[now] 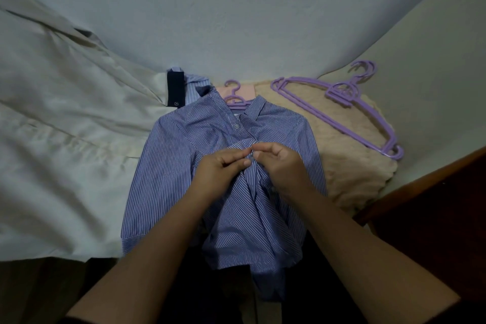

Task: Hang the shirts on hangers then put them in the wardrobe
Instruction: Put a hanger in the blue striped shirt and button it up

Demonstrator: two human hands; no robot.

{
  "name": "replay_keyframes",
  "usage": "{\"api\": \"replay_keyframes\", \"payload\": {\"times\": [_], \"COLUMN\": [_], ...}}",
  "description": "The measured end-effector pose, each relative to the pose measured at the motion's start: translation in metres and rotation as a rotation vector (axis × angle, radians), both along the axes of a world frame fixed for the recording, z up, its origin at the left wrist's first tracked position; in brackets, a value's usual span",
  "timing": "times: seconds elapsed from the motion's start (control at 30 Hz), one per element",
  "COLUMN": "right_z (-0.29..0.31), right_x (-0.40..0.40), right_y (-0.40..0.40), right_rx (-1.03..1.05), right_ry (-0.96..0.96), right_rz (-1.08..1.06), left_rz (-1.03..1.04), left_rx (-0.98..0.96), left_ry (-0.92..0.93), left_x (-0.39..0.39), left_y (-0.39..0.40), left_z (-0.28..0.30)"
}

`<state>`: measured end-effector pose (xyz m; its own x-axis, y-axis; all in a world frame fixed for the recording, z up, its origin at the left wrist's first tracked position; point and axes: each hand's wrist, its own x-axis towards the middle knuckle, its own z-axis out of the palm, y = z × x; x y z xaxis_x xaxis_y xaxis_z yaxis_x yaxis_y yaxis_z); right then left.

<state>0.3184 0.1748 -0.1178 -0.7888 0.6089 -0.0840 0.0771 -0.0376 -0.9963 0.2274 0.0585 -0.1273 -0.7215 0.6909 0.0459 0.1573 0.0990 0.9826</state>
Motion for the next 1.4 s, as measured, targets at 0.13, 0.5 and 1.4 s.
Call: {"api": "replay_keyframes", "payload": {"times": [0.13,0.5,1.4], "right_z": [-0.002,0.012,-0.005], "right_x": [0.0,-0.01,0.01], "right_y": [-0.001,0.013,0.014], "right_rx": [0.035,0.217,-0.254], "right_ry": [-0.003,-0.017,0.059], "right_rz": [-0.017,0.053,0.166], "left_rz": [-0.023,0.001,-0.082], "left_rx": [-0.052,-0.174,-0.038], "left_ry": [0.06,0.283,-0.251], "left_x": [-0.002,-0.012,0.0], "left_y": [-0.001,0.009,-0.005], "left_z": [-0.003,0.02,0.016]}}
